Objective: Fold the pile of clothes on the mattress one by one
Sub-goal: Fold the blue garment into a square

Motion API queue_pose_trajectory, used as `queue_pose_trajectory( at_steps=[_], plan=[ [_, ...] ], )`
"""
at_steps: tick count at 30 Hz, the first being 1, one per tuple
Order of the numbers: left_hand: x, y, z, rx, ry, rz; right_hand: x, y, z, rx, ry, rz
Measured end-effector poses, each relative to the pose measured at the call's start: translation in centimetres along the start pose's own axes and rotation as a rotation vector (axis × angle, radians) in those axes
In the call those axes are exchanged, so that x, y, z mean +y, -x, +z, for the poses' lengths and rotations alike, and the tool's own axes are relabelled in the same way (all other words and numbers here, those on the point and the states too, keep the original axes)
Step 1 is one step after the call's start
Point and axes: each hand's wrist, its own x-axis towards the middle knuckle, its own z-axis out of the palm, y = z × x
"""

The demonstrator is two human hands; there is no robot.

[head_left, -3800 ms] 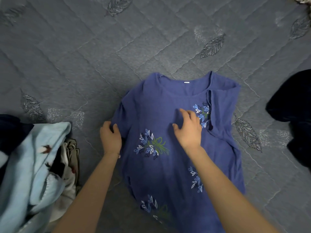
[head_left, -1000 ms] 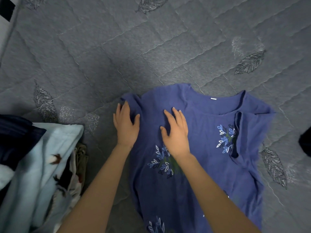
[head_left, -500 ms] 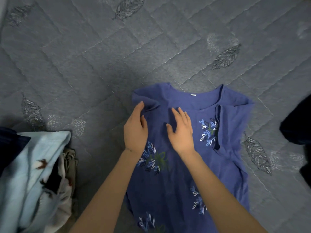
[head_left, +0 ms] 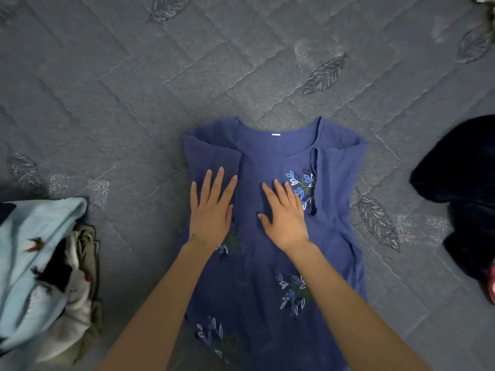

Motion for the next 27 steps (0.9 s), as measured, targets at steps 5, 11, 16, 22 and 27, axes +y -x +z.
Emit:
queue_pose_trajectory(
  at_steps=[5, 11, 16, 22, 27],
  plan=[
    [1.7, 5.3, -0.5, 0.027, 0.048, 0.022, 2.0, 4.9, 1.0, -0.08, 0.086, 0.003],
    [4.0, 12.6, 0.9, -0.098, 0.066, -0.016, 4.5, 11.9, 3.2, -0.113, 0.105, 0.065],
    [4.8, 18.2, 2.8, -0.083, 0.056, 0.041, 6.3, 17.8, 5.8, -0.039, 0.048, 0.099],
    [5.7, 24.0, 3.3, 0.017, 0.137, -0.169, 7.4, 24.1, 8.6, 0.029, 0.02, 0.216],
    [4.2, 25.8, 3.8, 0.085, 0.524, -0.657, 9.2, 27.4, 9.6, 0.069, -0.133, 0.449]
  ],
)
